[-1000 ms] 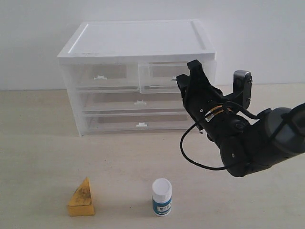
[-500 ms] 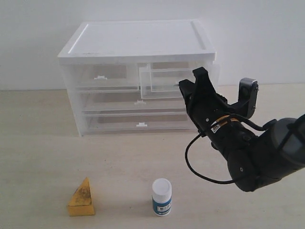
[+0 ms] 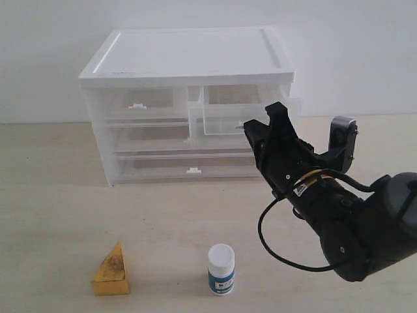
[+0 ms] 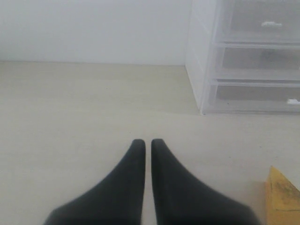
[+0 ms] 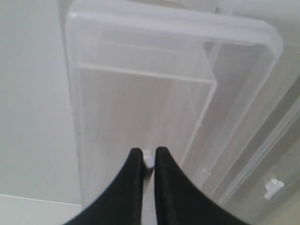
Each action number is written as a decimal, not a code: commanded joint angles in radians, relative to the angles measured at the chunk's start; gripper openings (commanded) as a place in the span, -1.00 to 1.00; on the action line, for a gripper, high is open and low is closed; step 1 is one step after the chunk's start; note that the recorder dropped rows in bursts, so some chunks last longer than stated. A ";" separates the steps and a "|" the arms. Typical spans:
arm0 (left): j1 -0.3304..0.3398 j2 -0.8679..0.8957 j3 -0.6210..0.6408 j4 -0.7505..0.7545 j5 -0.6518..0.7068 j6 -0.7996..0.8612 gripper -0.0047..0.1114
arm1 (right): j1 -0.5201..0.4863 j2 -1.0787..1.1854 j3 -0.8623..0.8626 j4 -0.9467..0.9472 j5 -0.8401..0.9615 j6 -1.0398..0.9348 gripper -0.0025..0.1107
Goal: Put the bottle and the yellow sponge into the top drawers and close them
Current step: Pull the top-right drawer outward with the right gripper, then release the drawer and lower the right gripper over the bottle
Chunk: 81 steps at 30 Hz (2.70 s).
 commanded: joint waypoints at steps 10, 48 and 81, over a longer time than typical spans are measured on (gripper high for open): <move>-0.003 -0.002 0.004 0.001 -0.012 0.005 -0.85 | 0.061 -0.082 0.090 0.057 0.012 -0.060 -0.96; -0.003 -0.002 0.004 0.001 -0.012 0.005 -0.85 | 0.063 -0.172 0.238 -0.007 0.012 -0.067 -0.96; -0.003 -0.002 0.004 0.001 -0.012 0.005 -0.85 | 0.061 -0.281 0.255 -0.488 0.012 -0.311 -0.15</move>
